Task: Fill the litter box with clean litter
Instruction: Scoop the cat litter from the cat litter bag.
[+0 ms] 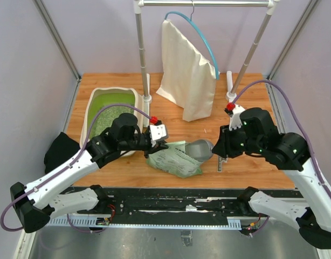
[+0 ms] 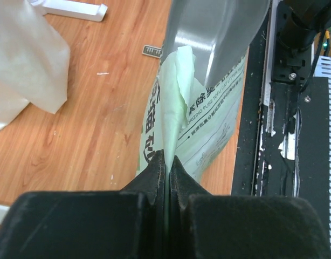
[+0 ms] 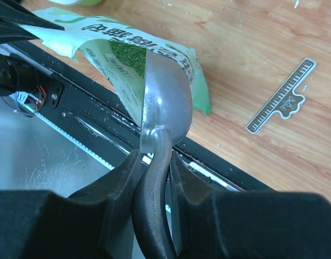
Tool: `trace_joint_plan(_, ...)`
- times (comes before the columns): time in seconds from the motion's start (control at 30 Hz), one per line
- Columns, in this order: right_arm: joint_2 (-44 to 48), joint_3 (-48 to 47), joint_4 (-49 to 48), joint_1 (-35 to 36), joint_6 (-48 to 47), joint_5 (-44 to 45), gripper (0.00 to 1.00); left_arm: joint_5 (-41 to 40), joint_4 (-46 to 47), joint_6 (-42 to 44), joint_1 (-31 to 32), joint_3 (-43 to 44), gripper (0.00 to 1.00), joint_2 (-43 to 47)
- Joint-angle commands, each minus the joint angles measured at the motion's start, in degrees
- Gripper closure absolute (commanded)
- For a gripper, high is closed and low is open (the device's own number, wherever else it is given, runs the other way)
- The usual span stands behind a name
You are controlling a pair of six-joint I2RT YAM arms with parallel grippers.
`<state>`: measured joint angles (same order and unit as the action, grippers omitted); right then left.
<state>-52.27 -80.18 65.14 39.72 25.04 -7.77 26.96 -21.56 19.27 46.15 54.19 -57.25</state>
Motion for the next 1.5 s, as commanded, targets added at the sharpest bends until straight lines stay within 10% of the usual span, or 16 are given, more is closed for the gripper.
trace_joint_plan(0.0, -1.83, 1.20, 0.08, -1.14, -0.74, -2.29, 0.99, -3.98, 8.74, -0.51, 2.06, 1.43, 0.99, 1.81)
trace_joint_plan(0.37, -4.60, 7.98, -2.83, -1.10, -0.30, 0.54, 0.99, -7.28, 12.70, -3.08, 6.40, -0.85, 0.99, -0.05)
trace_joint_plan(0.87, -15.49, 35.76, -38.00, -1.05, 12.63, -7.59, 0.99, -8.40, 16.12, -8.01, 7.21, -6.20, 1.00, -3.99)
trace_joint_plan(1.47, -5.34, 53.44, -76.84, -8.98, 36.07, -27.35, 0.99, -8.55, 19.11, -10.67, 7.53, -7.34, 0.99, -1.37)
